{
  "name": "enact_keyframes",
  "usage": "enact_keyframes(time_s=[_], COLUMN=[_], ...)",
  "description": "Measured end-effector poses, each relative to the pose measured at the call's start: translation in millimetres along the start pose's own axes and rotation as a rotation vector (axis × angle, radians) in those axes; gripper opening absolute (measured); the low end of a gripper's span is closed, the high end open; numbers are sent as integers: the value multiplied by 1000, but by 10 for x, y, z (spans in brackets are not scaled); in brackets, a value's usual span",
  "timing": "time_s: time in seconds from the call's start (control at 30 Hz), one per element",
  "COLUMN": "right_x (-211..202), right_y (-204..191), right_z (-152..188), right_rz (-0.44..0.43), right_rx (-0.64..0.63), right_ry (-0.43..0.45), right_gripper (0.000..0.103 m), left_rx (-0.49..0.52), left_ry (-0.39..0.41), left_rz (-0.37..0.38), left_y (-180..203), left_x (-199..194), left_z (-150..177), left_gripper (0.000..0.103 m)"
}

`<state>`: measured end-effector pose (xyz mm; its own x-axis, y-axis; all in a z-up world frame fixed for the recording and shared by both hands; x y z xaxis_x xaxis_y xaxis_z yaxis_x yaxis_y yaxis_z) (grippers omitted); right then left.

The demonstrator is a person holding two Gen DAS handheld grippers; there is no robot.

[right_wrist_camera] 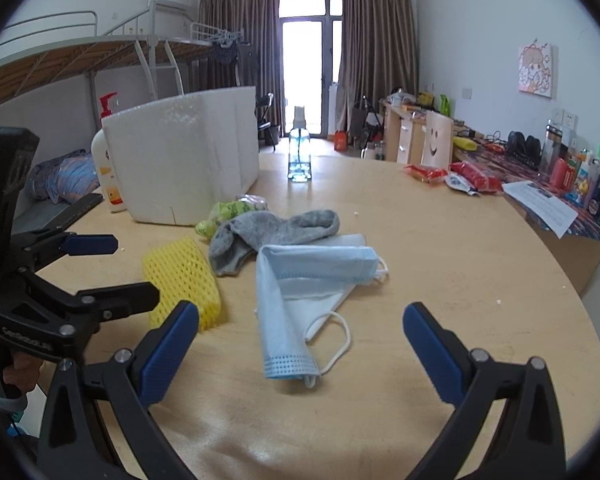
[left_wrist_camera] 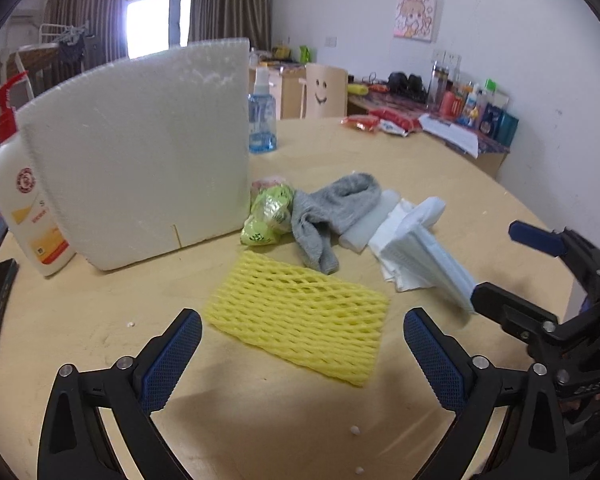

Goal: Organize soft objects
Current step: 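Move the left tool down onto the yellow foam net and close it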

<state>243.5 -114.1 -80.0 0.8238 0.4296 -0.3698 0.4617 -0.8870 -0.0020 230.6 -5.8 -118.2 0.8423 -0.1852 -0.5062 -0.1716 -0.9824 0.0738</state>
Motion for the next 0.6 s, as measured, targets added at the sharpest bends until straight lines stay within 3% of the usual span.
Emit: enact_keyframes(time_s=[0.23,0.33,0.5,0.6], right_x=[82,125,181,213], right_y=[14,20,31,12], right_z=[-4,10,28,44], right_rz=[-11,-11,-11,-12], right_rx=[-5,-8,-14,-29], right_ry=[-17,-30,-52,-64], right_gripper=[103,103,103,101], left_rx=[0,18,76,102], left_ry=[-84,-126,-126,-122], left_rz=[35,16,-12,-17], left_y=[-22,-62,-41,-34], left_x=[237,335,366,336], left_z=[69,123,143,153], left_gripper=[89,83,79,67])
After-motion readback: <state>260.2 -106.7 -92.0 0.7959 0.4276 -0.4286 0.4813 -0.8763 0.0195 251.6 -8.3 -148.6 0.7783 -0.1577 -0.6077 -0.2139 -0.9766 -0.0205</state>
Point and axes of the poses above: each gripper's, at about its wrist camera, not at the fingertips, and x roughly the way its jaws point, y to its right, z to its underside, the point moved 9 cm from there along x, roughly the way its jaws point, and after that the axes turned 13 degrees about y, right-handed, at the moved point
